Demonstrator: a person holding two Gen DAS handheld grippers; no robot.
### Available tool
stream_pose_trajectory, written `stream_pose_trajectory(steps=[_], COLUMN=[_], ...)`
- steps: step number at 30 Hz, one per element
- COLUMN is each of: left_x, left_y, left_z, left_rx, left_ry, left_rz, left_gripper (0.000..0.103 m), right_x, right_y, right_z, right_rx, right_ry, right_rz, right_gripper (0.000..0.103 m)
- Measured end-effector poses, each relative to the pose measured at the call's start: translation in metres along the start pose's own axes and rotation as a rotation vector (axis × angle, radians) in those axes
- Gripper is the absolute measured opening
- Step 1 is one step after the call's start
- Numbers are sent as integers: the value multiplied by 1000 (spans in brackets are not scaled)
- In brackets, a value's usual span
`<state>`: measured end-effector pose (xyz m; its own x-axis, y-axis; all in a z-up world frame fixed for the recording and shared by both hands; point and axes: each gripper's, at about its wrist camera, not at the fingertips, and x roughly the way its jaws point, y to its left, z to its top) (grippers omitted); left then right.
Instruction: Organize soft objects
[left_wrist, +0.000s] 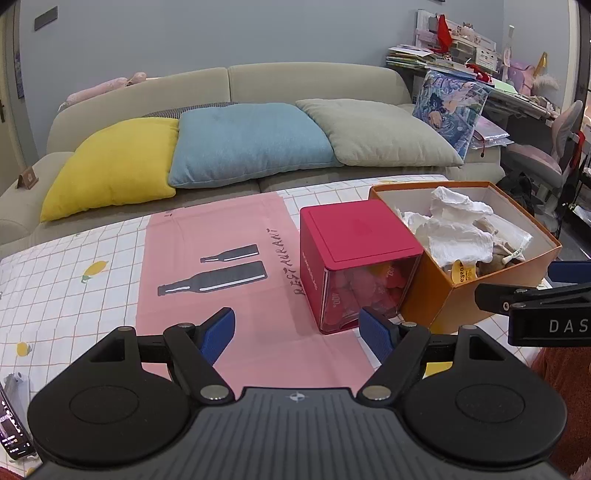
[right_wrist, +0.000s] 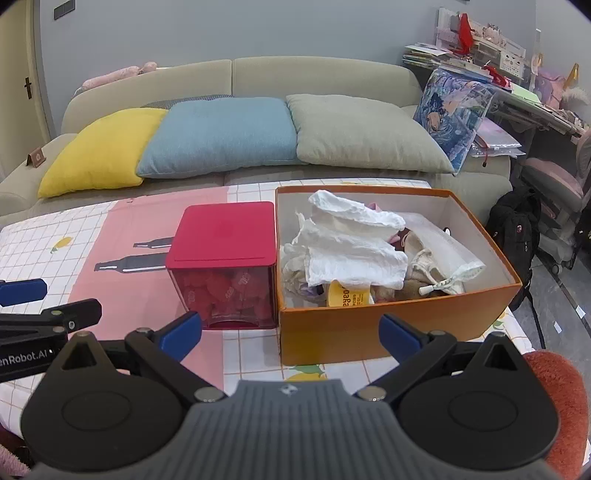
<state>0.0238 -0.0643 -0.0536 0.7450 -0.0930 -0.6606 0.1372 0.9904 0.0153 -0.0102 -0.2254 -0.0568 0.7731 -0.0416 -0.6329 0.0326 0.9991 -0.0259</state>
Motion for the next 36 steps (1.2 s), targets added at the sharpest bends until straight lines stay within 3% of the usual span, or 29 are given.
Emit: stream_pose_trajectory(steps=[36], left_x=[-6], left_y=[-3], left_z=[2], left_rx=[12], left_ry=[-14], left_rz=[10], left_gripper=[89], right_x=[-2], right_y=[0], right_z=[0], right_rx=[2], right_ry=[6], right_rz=[7], right_gripper=[100])
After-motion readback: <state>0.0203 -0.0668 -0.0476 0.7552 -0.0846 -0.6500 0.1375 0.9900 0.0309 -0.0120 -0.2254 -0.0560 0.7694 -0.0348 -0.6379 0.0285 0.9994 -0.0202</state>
